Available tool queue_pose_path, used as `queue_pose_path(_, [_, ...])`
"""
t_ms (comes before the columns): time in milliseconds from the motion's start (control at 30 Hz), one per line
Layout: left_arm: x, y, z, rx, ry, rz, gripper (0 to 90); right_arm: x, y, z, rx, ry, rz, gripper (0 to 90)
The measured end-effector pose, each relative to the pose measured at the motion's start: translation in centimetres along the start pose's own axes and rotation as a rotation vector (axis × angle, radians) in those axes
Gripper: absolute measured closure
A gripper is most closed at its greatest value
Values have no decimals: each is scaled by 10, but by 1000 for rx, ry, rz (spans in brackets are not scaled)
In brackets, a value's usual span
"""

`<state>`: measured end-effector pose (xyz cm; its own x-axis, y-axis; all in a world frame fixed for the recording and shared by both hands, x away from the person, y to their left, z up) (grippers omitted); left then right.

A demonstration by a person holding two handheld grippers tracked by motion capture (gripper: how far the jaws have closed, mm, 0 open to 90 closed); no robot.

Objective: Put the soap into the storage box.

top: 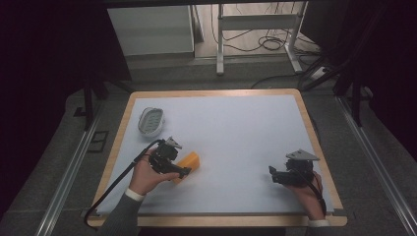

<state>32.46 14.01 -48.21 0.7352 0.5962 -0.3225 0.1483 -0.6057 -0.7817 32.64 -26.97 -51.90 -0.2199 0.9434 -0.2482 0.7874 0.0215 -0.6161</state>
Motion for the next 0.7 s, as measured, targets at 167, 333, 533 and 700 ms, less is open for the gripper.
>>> queue_pose_path(167, [0,11,-1,8,-5,-24,339,1,0,0,4,-1,-1,79])
queue_pose_path(333, [1,19,0,46,-13,-46,366,1,1,1,6,-5,1,79])
queue_pose_path(533, [2,25,1,56,-15,-59,421,1,2,1,11,-4,5,79])
queue_pose_path(700, [2,31,2,89,-11,-57,492,1,2,2,12,-5,4,79])
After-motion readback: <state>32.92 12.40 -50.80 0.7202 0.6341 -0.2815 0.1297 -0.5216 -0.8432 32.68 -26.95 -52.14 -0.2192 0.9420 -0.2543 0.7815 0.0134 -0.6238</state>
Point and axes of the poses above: each handheld gripper's, and its own axes: y roughly forward along the jaws, z roughly out of its underside, x roughly to its left, the point moved 1 cm from there along y, roughly forward along the jaws, and after that the axes turned 15 degrees about z, right-handed, at the moved point
